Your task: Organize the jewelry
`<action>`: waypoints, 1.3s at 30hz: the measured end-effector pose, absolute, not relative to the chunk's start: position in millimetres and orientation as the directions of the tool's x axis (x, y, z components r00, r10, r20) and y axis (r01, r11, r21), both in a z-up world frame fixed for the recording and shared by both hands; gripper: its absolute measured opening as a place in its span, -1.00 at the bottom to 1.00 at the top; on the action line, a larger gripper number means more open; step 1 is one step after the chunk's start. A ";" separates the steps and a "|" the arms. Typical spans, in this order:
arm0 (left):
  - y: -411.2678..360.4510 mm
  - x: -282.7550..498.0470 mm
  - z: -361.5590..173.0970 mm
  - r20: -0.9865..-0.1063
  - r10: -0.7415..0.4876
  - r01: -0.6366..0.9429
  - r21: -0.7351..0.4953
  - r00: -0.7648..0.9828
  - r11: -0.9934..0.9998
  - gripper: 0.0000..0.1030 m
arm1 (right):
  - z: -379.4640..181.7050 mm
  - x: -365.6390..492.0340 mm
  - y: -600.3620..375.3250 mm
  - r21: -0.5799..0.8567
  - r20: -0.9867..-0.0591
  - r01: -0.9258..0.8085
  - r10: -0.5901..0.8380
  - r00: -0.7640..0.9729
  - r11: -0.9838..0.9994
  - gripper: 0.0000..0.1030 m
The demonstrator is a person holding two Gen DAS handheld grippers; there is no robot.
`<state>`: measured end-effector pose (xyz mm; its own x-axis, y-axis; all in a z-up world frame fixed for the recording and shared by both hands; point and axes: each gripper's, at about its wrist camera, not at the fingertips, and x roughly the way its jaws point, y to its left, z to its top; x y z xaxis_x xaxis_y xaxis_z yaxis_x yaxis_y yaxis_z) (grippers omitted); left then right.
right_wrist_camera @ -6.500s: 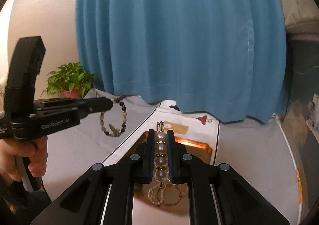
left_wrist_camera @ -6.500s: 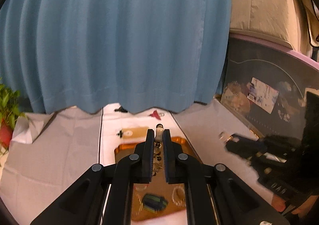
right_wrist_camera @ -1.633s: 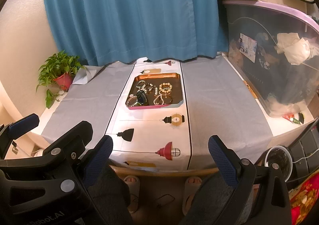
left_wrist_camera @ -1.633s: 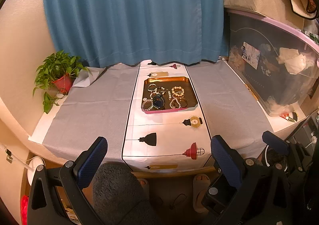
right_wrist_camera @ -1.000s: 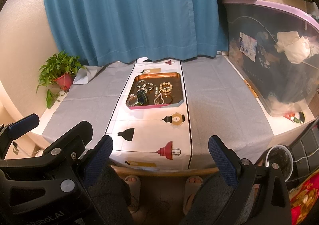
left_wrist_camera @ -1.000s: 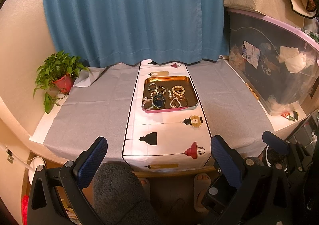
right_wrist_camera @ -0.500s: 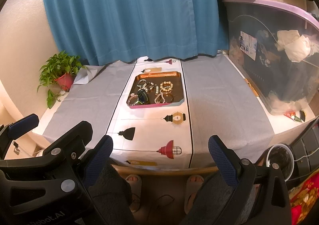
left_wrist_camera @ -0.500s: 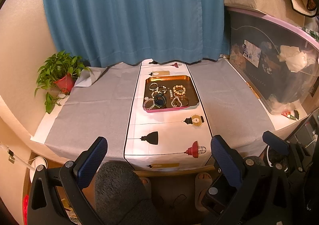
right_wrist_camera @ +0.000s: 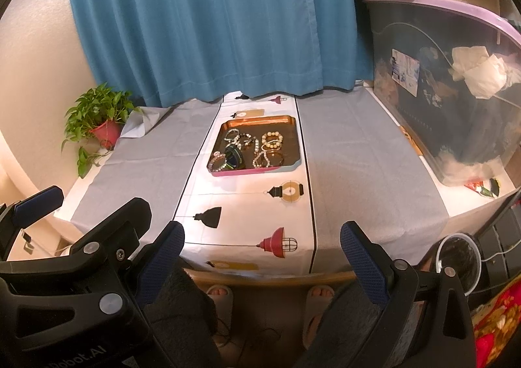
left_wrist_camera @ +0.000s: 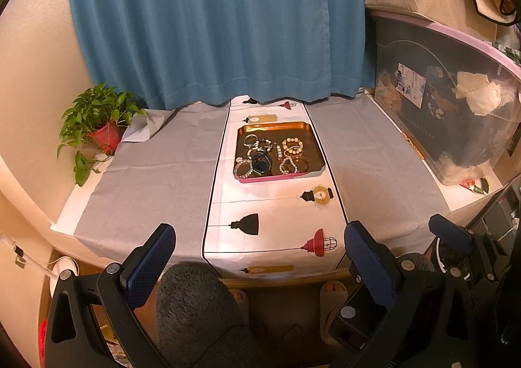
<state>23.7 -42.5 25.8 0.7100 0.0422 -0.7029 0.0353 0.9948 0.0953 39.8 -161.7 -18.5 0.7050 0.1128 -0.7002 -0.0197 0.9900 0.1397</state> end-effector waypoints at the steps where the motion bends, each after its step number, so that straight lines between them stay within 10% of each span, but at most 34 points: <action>1: -42.9 22.7 26.3 -0.702 0.049 0.031 0.101 0.710 0.994 1.00 | -19.1 39.7 -160.5 0.142 -0.700 -0.024 0.118 0.704 0.990 0.87; 39: -50.4 25.3 10.5 -0.717 0.026 0.081 0.115 0.697 0.990 1.00 | -35.6 31.5 -167.2 0.176 -0.708 0.008 0.121 0.696 0.984 0.87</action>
